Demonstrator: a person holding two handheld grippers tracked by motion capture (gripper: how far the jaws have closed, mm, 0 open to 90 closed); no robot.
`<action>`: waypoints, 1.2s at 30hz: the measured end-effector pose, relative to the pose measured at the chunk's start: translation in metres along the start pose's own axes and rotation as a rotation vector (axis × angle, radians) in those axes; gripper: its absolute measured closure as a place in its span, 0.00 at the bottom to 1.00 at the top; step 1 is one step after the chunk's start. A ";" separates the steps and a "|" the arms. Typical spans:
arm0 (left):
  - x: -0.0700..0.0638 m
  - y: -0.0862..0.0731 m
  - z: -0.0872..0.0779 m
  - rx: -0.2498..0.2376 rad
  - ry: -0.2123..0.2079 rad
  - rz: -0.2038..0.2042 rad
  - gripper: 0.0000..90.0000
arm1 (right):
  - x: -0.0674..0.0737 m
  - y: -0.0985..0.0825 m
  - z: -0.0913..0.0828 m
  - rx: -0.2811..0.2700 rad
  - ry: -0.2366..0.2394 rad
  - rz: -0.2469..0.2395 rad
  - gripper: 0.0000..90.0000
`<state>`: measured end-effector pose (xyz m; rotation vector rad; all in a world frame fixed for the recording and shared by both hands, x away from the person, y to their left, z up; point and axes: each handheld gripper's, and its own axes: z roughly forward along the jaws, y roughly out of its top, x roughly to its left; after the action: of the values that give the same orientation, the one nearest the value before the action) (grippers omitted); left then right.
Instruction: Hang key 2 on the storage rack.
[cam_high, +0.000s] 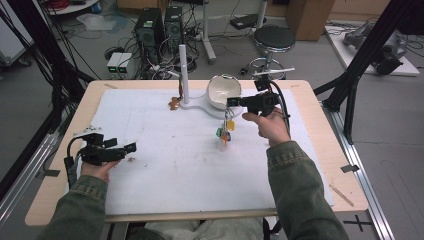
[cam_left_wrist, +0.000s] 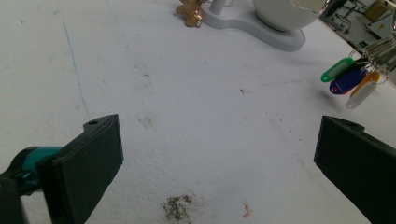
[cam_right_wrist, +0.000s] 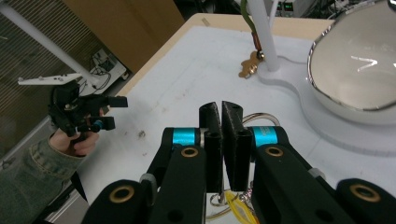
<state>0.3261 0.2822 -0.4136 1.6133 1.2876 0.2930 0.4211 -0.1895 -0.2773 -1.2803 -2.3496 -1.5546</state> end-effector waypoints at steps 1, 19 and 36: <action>0.000 0.000 0.000 0.002 -0.001 0.000 0.02 | 0.001 0.003 0.001 -0.002 0.008 -0.008 0.98; -0.002 0.000 -0.001 0.010 -0.024 -0.006 0.02 | 0.013 0.052 0.022 -0.007 0.072 -0.090 0.98; -0.001 0.000 -0.001 0.002 -0.032 -0.016 0.02 | 0.021 0.086 0.043 -0.032 0.075 -0.086 0.98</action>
<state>0.3254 0.2819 -0.4129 1.6025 1.2761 0.2554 0.4792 -0.1303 -0.2250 -1.1196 -2.3729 -1.6400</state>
